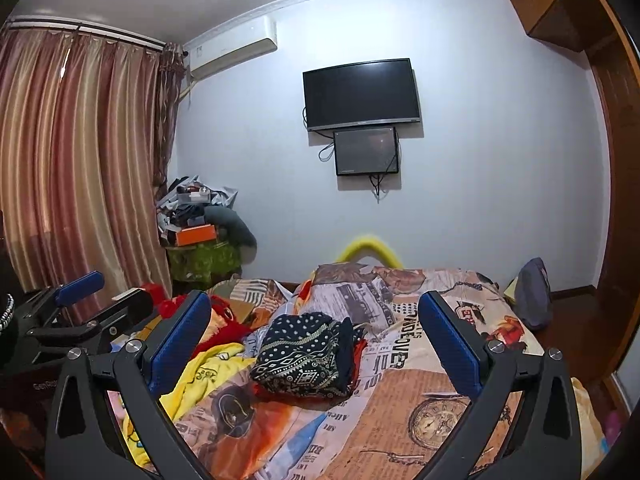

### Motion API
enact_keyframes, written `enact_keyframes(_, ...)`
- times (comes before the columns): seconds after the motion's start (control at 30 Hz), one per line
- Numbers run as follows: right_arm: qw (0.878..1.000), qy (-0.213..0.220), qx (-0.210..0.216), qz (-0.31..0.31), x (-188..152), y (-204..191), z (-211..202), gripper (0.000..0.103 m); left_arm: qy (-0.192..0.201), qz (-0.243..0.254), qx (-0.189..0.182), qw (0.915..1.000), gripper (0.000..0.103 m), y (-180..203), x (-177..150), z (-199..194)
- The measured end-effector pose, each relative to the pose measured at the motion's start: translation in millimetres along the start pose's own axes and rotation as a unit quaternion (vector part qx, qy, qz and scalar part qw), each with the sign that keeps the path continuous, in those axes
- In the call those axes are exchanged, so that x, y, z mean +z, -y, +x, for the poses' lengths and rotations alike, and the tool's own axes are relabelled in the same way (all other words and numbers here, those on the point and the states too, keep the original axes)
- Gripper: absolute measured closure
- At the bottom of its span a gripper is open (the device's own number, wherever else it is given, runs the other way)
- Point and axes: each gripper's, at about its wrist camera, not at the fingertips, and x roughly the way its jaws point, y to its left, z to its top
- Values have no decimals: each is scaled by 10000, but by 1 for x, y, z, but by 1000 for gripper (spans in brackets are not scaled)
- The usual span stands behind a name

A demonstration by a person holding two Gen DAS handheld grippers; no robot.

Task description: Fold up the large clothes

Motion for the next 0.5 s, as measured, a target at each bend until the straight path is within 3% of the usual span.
enact_keyframes(0.5,9999,-119,17,88,0,6,0,0,-85,-58,-23,9999,0,-1,-3,5)
